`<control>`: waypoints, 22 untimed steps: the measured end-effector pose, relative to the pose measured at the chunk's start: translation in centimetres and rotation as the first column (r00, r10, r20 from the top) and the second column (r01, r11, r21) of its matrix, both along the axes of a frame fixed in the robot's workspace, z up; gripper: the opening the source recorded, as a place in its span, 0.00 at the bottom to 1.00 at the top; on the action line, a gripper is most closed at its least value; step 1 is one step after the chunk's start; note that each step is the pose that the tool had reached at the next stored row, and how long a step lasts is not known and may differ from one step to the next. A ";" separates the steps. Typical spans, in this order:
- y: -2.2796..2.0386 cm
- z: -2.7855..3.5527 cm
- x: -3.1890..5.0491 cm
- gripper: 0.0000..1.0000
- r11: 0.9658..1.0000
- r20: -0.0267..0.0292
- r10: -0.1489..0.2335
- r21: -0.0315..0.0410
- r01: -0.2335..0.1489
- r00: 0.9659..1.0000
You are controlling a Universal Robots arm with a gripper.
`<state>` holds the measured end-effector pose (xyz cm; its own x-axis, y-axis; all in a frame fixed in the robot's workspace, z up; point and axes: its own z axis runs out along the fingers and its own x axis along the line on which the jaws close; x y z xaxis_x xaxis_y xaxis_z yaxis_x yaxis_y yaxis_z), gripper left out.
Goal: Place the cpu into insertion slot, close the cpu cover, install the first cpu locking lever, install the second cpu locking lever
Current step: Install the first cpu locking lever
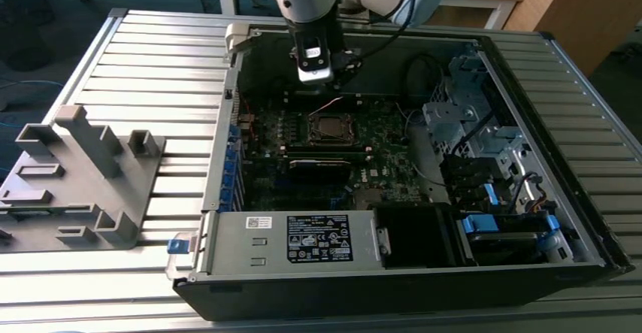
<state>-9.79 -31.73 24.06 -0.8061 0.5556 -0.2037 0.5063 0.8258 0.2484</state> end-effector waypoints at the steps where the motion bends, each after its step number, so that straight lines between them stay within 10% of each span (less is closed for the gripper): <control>1: 0.24 -0.17 -0.03 0.11 1.000 0.000 0.000 0.001 0.000 1.000; 22: 0.76 -2.49 0.18 0.11 1.000 0.000 -0.001 0.014 0.001 1.000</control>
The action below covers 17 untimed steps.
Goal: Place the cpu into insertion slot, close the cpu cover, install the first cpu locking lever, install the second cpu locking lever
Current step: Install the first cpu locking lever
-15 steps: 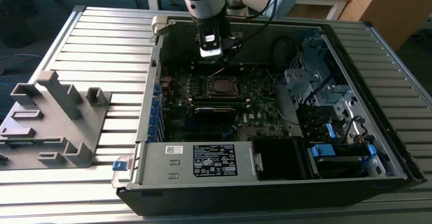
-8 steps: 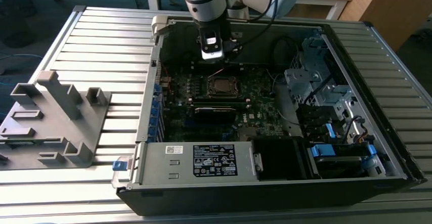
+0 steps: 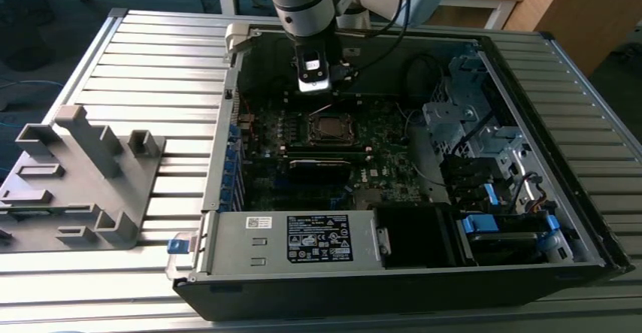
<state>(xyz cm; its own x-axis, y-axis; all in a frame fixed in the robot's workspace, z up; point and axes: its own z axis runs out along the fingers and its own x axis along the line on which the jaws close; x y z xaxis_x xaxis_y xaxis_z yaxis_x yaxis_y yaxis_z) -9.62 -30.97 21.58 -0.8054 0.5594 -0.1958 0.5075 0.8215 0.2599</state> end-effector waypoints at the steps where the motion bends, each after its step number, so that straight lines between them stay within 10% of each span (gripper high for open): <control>1: 0.05 -0.01 0.00 0.11 1.000 0.000 0.000 0.000 0.000 1.000; 17: 0.10 -0.98 0.09 0.11 1.000 0.005 0.001 0.000 -0.001 1.000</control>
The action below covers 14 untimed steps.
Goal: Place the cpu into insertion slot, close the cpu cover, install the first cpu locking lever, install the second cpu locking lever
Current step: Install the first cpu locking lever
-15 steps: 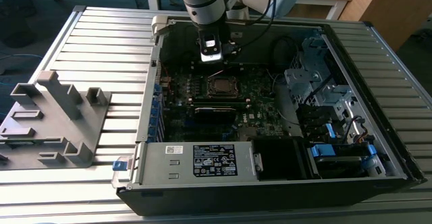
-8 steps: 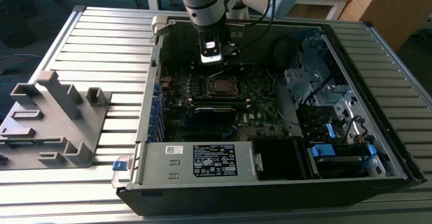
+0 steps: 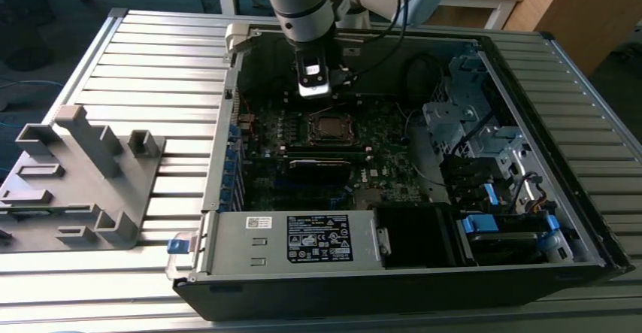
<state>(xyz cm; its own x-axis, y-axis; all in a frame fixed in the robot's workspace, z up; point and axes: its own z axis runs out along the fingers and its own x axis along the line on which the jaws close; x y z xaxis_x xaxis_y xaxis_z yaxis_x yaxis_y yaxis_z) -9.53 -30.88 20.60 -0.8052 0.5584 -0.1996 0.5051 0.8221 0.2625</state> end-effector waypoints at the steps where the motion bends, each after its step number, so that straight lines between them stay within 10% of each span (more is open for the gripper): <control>1: 0.00 -0.05 0.07 0.11 1.000 0.000 0.000 0.000 0.000 1.000; 14: -0.02 -0.40 0.14 0.11 1.000 0.000 0.001 -0.001 -0.001 1.000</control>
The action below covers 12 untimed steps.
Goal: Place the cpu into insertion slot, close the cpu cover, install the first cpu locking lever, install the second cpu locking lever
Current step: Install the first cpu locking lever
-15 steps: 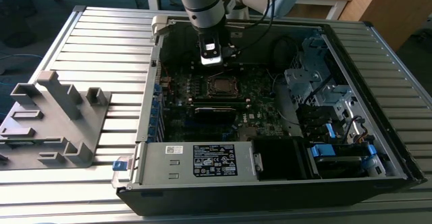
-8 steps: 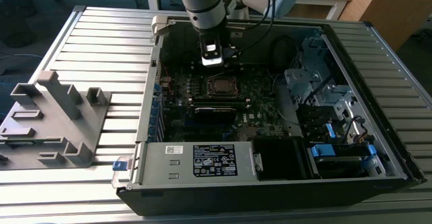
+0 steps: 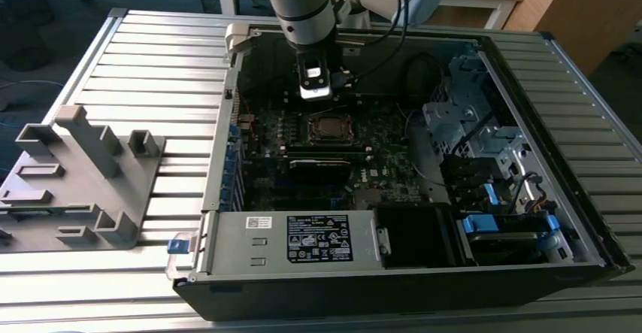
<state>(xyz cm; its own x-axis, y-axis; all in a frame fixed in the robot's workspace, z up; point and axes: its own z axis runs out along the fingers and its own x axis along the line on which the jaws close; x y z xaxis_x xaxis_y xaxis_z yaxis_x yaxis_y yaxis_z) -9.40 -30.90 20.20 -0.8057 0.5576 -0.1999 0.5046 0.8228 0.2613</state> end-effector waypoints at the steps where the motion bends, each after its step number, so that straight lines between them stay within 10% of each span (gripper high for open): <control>1: 0.00 -0.01 0.00 0.11 1.000 0.000 0.000 0.000 0.000 1.000; 12: -0.02 -0.18 0.32 0.11 1.000 0.000 0.000 0.000 0.000 1.000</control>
<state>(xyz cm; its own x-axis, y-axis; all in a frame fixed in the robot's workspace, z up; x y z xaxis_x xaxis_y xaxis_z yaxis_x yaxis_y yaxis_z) -9.07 -30.92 20.02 -0.8056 0.5578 -0.2000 0.5046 0.8227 0.2618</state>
